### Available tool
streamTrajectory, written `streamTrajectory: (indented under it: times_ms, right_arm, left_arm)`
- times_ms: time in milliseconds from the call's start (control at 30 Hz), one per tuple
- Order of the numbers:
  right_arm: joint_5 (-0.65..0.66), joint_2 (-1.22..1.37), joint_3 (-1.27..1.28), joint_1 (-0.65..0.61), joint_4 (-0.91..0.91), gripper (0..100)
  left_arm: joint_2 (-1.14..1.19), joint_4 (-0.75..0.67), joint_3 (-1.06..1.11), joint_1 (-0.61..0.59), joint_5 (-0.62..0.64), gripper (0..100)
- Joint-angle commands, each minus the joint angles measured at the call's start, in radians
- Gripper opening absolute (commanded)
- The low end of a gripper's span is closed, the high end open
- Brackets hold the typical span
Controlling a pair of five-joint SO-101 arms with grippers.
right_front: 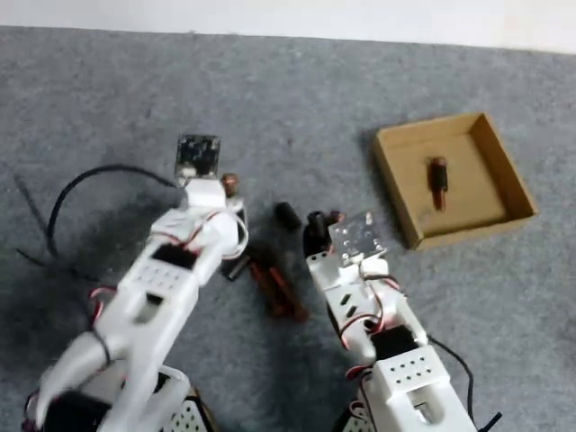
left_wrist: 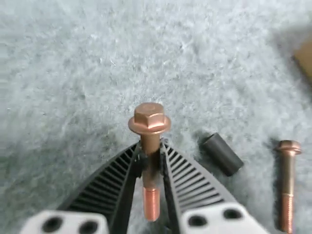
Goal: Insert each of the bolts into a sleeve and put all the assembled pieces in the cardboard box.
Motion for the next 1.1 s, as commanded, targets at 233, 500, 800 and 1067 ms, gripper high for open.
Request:
streamTrajectory:
  times_ms: [233,500,800,1067]
  right_arm:
    - [0.011,-0.025,-0.015,-0.01,-0.033,1.1]
    - [0.015,-0.025,-0.015,-0.038,-0.033,1.1]
    - [0.015,-0.027,-0.015,-0.042,-0.033,1.1]
    - [0.009,-0.028,-0.018,0.035,-0.033,1.1]
  left_arm:
    - [-0.403,-0.285,0.275,-0.007,0.018,1]
    - [-0.621,-0.353,0.404,-0.005,0.023,1]
    - [-0.868,-0.353,0.519,0.008,0.025,1]
    - [-1.152,-0.249,0.575,-0.03,0.023,1]
